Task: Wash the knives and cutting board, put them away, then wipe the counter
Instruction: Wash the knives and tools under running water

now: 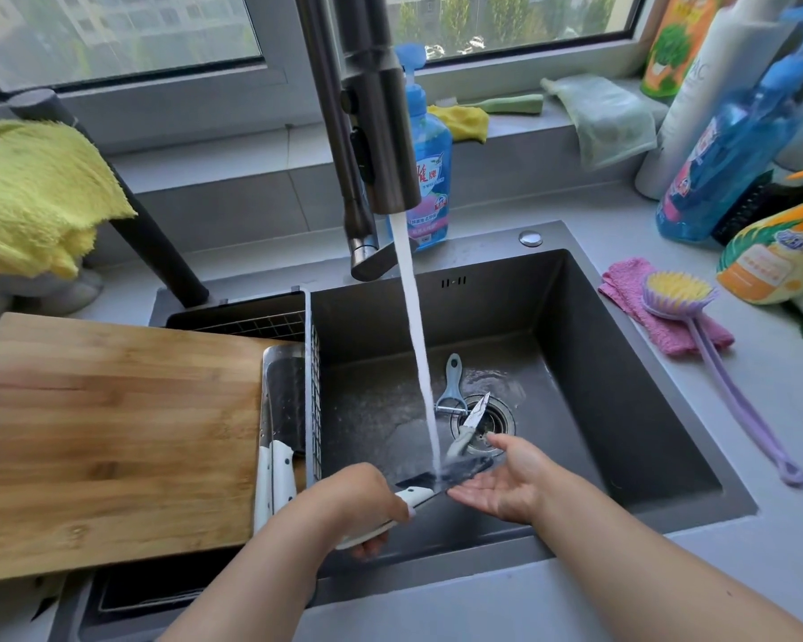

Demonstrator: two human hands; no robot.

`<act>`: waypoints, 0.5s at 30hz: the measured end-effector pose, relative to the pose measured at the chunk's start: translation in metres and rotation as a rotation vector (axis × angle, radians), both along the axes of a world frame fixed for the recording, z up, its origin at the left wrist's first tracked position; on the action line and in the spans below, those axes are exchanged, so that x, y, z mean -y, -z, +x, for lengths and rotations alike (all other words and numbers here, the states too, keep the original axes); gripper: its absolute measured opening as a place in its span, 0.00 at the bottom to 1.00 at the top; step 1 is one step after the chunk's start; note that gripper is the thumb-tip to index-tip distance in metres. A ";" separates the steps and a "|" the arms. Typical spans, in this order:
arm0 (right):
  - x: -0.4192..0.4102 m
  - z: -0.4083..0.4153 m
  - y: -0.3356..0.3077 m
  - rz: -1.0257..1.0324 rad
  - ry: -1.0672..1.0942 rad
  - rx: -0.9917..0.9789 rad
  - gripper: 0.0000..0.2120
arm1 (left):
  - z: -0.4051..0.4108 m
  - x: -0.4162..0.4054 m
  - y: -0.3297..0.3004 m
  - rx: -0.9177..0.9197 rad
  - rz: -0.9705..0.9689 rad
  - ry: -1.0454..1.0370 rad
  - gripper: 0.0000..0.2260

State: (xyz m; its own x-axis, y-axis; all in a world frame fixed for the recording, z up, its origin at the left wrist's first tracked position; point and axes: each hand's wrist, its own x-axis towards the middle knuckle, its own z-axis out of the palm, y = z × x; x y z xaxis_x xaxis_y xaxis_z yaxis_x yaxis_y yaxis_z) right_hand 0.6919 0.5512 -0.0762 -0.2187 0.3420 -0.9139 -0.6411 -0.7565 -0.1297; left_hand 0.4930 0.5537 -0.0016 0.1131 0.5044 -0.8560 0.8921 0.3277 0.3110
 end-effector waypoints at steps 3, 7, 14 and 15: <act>0.000 -0.001 -0.001 0.004 0.016 -0.007 0.21 | 0.000 0.001 -0.001 -0.002 0.036 -0.007 0.11; -0.001 -0.002 -0.001 0.024 0.013 0.003 0.21 | -0.001 0.004 -0.001 0.004 0.082 0.009 0.10; -0.001 -0.002 0.000 0.060 -0.035 0.044 0.25 | -0.001 0.006 0.007 0.044 0.117 0.005 0.13; -0.001 -0.002 0.001 0.062 -0.053 0.048 0.25 | 0.000 0.007 0.008 0.047 0.124 -0.008 0.14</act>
